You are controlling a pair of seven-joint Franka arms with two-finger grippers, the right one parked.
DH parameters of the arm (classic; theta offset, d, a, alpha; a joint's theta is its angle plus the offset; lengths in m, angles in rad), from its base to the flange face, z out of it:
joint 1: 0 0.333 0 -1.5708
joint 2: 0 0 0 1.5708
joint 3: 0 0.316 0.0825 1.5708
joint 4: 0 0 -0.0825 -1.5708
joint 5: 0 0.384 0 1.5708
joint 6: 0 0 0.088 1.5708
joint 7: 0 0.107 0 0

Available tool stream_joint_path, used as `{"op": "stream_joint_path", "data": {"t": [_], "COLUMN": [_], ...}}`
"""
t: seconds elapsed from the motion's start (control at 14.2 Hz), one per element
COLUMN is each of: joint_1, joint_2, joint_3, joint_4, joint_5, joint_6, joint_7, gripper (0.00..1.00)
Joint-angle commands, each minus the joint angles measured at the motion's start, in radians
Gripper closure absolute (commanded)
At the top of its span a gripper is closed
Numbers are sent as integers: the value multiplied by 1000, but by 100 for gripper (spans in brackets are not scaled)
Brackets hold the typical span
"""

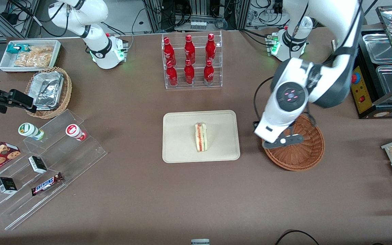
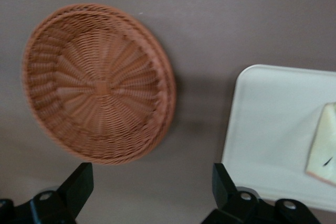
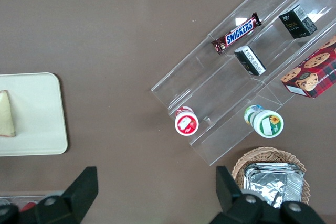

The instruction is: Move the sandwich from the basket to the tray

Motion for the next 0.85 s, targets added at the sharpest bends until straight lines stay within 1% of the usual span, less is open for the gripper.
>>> {"op": "stream_joint_path", "data": {"t": [0.0,0.07,0.14,0.28,0.42,0.56,0.78], "joint_1": [92,138,175,258,313,356,370], "joint_2": [-163,-183,-211,-272,-317,-331,-332], "joint_3": [-12,-18,-20,-23,-20,-18,-15], "joint_4": [-97,-86,-74,-72,-46,6,51], "joint_5": [-5,-33,-81,-97,-94,-87,-82], "joint_6": [-65,-115,-163,-215,-267,-297,-298], "joint_7": [126,201,294,451,552,565,565], "gripper": [0,0,0,0,0,0,0]}}
